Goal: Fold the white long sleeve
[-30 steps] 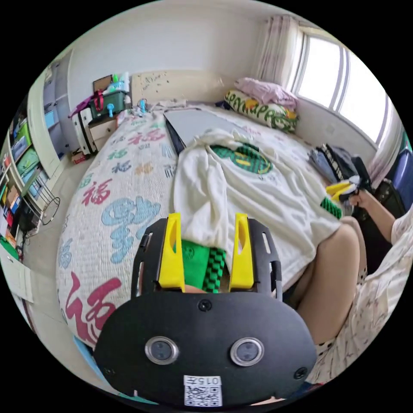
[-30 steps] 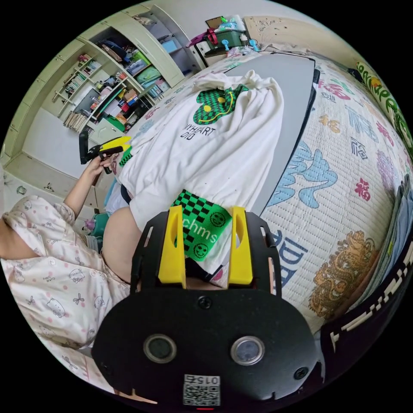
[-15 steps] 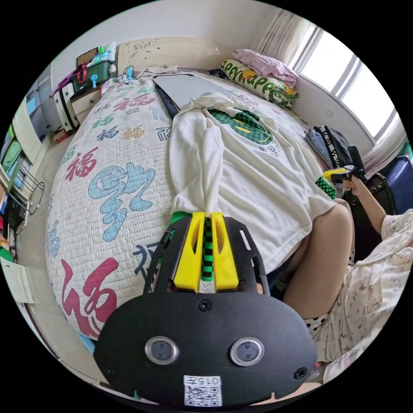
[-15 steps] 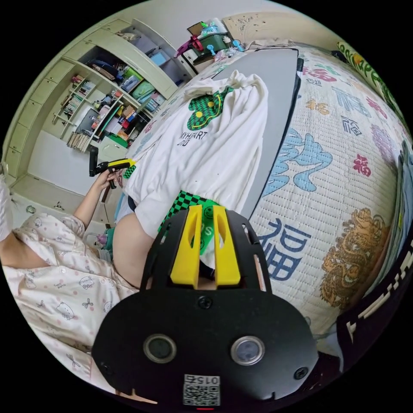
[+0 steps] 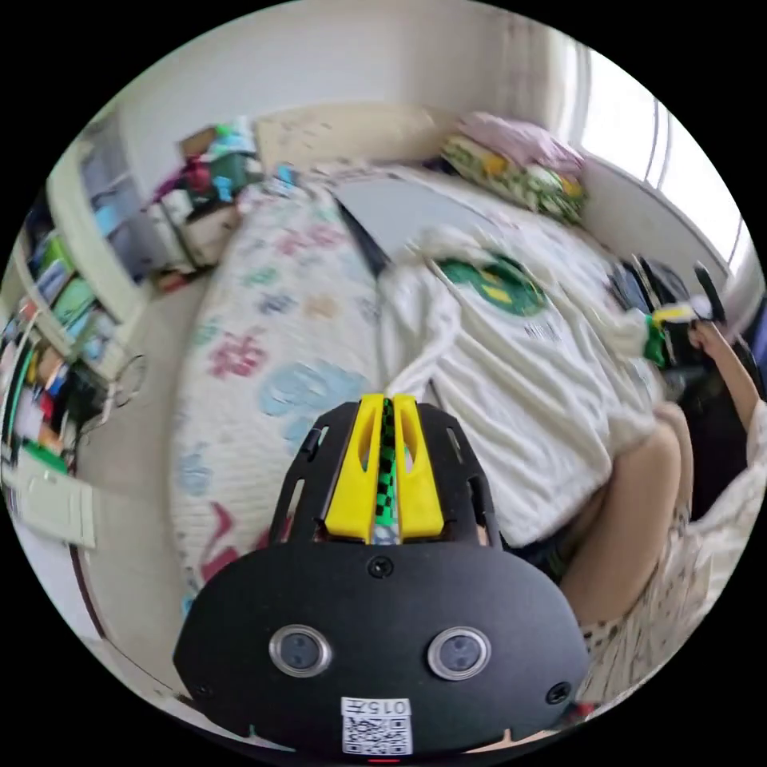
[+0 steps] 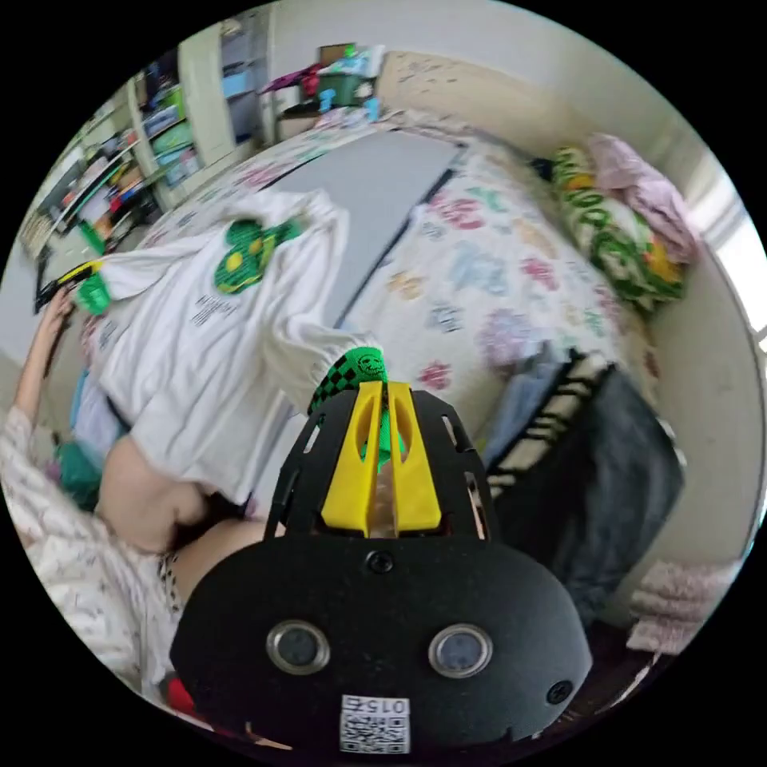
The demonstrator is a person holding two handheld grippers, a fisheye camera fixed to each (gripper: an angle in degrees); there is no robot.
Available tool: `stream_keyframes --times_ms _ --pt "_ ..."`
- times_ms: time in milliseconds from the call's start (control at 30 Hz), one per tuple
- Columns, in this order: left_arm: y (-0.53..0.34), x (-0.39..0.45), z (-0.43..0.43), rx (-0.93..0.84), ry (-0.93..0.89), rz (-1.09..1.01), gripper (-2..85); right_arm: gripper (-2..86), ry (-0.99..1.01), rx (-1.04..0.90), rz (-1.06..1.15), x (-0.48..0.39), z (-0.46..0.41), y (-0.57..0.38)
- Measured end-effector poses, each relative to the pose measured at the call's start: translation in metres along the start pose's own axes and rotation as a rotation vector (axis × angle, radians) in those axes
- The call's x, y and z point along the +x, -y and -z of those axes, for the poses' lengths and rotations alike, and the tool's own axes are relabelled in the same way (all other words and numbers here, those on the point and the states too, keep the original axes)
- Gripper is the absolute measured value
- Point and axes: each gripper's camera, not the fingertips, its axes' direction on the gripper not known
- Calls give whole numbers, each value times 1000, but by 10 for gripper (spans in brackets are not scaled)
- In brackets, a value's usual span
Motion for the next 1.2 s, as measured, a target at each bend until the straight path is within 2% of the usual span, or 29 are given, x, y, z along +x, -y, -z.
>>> stream_keyframes --times_ms 67,100,133,167,200,300,433,567,633,800,933,1033,1200 --pt "16 -78 68 181 186 234 33 29 -359 150 -255 117 78 39" --pt "17 -120 102 275 308 368 42 34 -439 173 -320 143 91 45" --pt "17 -135 111 291 373 418 46 62 -537 178 -461 188 108 52" --pt "15 -157 120 269 488 510 66 79 -534 142 -605 221 117 56" --pt "10 -168 121 223 538 561 82 83 -502 129 -646 229 119 57" --pt "-32 -131 107 188 398 447 97 99 -262 213 -475 177 110 44" --pt "-140 -44 55 61 117 275 91 121 78 82 -197 54 44 -3" --pt "-228 -7 34 -47 -183 304 97 132 360 -61 -97 -16 11 -48" --pt "-270 6 46 -34 -275 327 97 132 425 -77 -93 -26 16 -62" --pt "-314 17 62 -25 -336 358 95 120 520 -105 -143 -24 30 -84" --pt "-330 17 73 -7 -451 404 85 107 456 -143 -167 -29 35 -89" --pt "-340 24 97 -1 -384 387 76 94 417 -149 -163 -31 47 -91" --pt "-364 12 151 72 -374 421 66 65 392 -117 -189 -24 64 -109"
